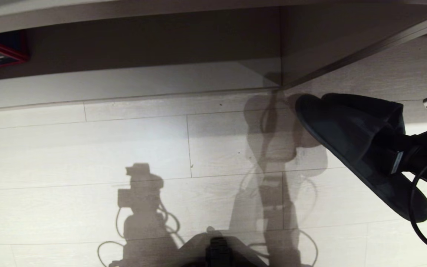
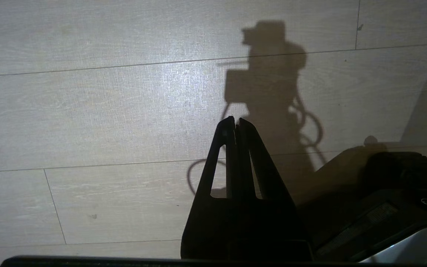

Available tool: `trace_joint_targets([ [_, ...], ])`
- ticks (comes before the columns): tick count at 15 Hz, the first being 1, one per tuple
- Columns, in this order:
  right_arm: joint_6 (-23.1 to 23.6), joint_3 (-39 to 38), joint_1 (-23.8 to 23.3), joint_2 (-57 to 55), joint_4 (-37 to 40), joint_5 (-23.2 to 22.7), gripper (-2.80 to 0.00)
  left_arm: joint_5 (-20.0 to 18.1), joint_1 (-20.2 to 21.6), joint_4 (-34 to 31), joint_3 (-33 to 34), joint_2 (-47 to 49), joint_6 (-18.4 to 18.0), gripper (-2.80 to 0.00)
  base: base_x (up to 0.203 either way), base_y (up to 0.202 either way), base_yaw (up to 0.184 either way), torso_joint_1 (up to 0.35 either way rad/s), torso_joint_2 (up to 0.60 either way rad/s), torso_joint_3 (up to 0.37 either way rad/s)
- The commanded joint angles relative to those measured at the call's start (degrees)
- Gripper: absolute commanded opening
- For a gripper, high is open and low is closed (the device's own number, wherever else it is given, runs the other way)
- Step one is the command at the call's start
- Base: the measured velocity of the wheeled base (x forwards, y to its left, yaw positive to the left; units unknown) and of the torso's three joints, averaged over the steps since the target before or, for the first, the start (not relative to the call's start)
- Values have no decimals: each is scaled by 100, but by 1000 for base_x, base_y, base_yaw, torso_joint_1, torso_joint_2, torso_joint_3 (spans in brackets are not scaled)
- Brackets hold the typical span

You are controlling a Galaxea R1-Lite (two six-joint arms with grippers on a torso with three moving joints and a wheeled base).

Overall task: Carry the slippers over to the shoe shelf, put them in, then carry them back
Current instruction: Place the slippers on the floor

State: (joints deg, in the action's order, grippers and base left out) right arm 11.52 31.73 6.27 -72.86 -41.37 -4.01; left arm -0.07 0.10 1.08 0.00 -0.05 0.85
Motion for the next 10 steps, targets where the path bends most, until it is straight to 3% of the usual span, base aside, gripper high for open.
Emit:
trace_joint_targets([
  [1,16,-342,349,-344,-945,720,-280,-1,-1,-2,44,-4,3,-280,0,0,0,2,-1,-45],
  [4,-5,-864,440,-352,-1678,1553,-280,-1,-1,-2,44,-4,3,-280,0,0,0,1,1,-12],
  [10,-40,-1216,437,-1739,-3601,1701,-280,-1,-1,7,44,-4,-6,-280,0,0,0,0,0,0],
])
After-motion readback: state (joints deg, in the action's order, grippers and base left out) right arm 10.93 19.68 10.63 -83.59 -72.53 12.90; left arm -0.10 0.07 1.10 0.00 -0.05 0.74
